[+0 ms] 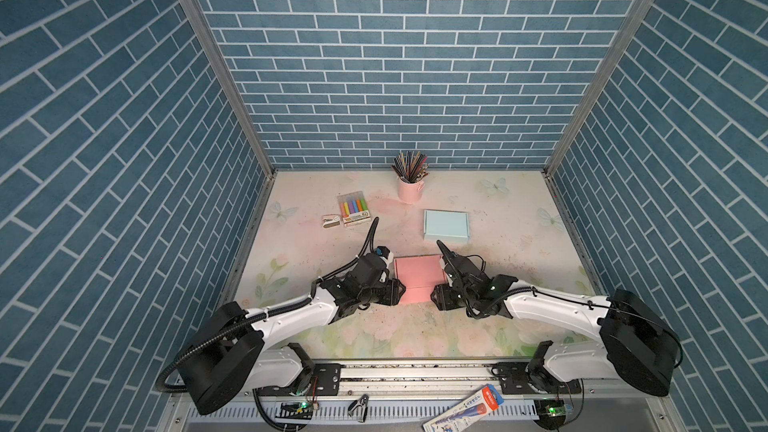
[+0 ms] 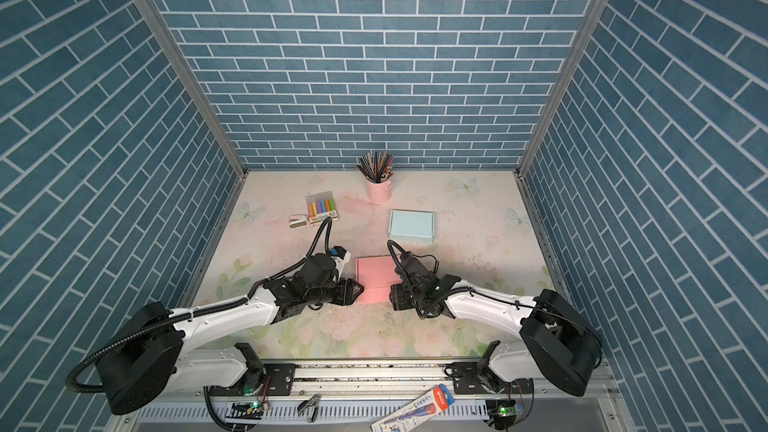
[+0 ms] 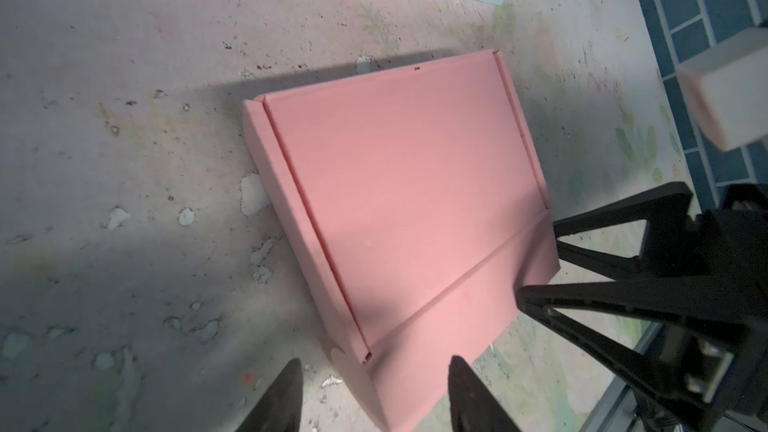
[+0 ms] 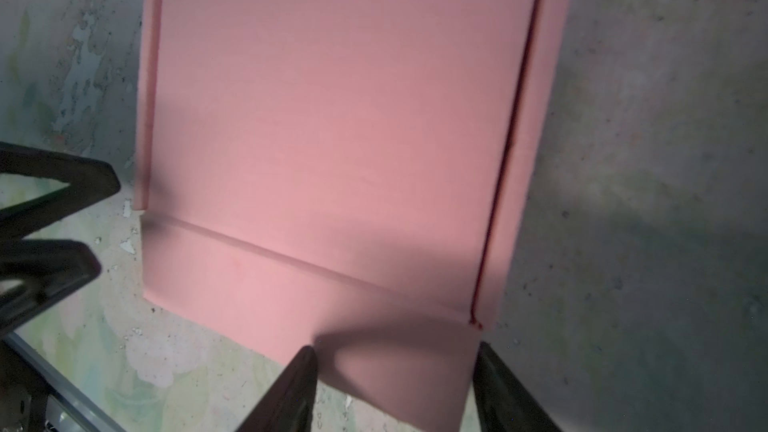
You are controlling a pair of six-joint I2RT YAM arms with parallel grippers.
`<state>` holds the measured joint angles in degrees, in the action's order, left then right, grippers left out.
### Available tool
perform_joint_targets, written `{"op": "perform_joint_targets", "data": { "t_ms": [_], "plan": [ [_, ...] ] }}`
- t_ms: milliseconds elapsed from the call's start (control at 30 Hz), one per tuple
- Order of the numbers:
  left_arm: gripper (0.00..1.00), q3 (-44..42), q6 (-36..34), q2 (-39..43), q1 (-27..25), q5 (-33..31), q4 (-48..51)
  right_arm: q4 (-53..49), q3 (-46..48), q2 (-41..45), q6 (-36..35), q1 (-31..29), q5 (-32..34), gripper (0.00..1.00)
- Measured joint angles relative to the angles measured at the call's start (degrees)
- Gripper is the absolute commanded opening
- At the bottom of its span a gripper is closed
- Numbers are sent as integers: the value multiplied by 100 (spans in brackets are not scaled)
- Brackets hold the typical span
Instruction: Fold the paper box
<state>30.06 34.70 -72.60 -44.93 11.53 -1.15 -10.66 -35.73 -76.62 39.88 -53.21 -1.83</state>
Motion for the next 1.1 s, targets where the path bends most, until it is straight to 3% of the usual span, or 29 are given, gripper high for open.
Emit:
{"op": "perform_joint_targets", "data": {
  "t_ms": [1100],
  "plan": [
    [49, -188, 442, -308, -372, 4, -487, 90, -26, -129, -79, -74, -15, 60]
  ]
}}
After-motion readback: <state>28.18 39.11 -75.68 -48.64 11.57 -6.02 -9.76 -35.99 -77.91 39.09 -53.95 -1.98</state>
